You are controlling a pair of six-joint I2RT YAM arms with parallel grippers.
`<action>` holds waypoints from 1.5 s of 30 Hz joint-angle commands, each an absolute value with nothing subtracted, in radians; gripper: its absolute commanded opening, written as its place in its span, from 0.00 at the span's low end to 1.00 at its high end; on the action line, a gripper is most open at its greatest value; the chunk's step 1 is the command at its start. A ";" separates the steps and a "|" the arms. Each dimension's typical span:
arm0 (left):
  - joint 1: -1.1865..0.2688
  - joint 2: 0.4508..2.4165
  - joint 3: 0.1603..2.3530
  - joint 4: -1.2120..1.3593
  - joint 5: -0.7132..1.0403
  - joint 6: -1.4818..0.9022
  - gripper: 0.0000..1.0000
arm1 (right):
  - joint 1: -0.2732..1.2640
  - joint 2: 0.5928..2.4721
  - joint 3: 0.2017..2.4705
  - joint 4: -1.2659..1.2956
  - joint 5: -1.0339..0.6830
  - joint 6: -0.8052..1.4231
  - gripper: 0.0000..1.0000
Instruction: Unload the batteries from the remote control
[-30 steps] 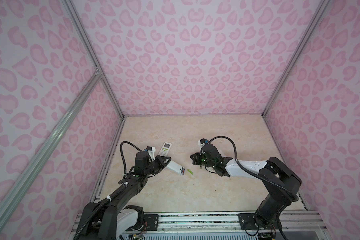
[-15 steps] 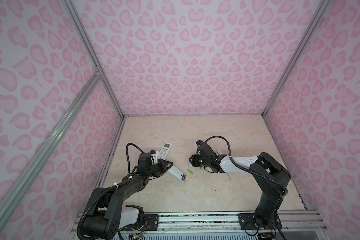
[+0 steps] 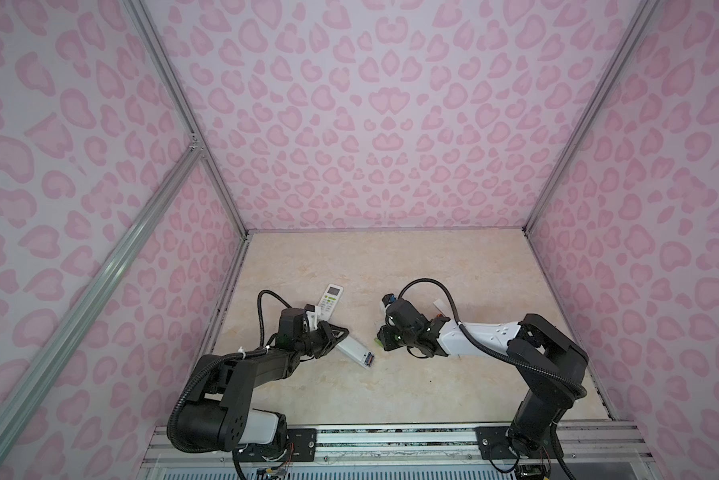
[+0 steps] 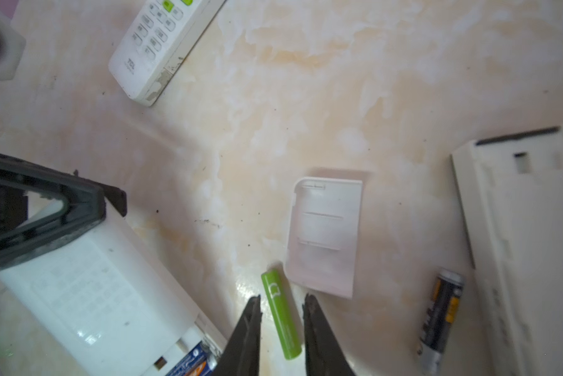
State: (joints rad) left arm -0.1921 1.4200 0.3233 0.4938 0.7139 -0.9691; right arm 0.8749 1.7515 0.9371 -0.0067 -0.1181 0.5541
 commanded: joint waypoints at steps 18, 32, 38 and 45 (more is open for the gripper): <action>-0.210 1.419 0.305 0.478 0.474 -0.928 0.56 | 0.575 1.519 0.853 -0.253 -0.013 0.455 0.33; -0.411 1.385 0.488 0.077 0.155 -0.684 0.90 | 0.396 1.394 0.823 -0.298 -0.026 0.399 0.35; -0.468 1.357 0.587 -0.073 -0.013 -0.617 0.89 | 0.396 1.420 0.783 -0.261 -0.029 0.403 0.40; -0.468 1.281 0.652 -0.169 -0.044 -0.554 0.92 | 0.384 1.468 0.815 -0.296 -0.005 0.373 0.45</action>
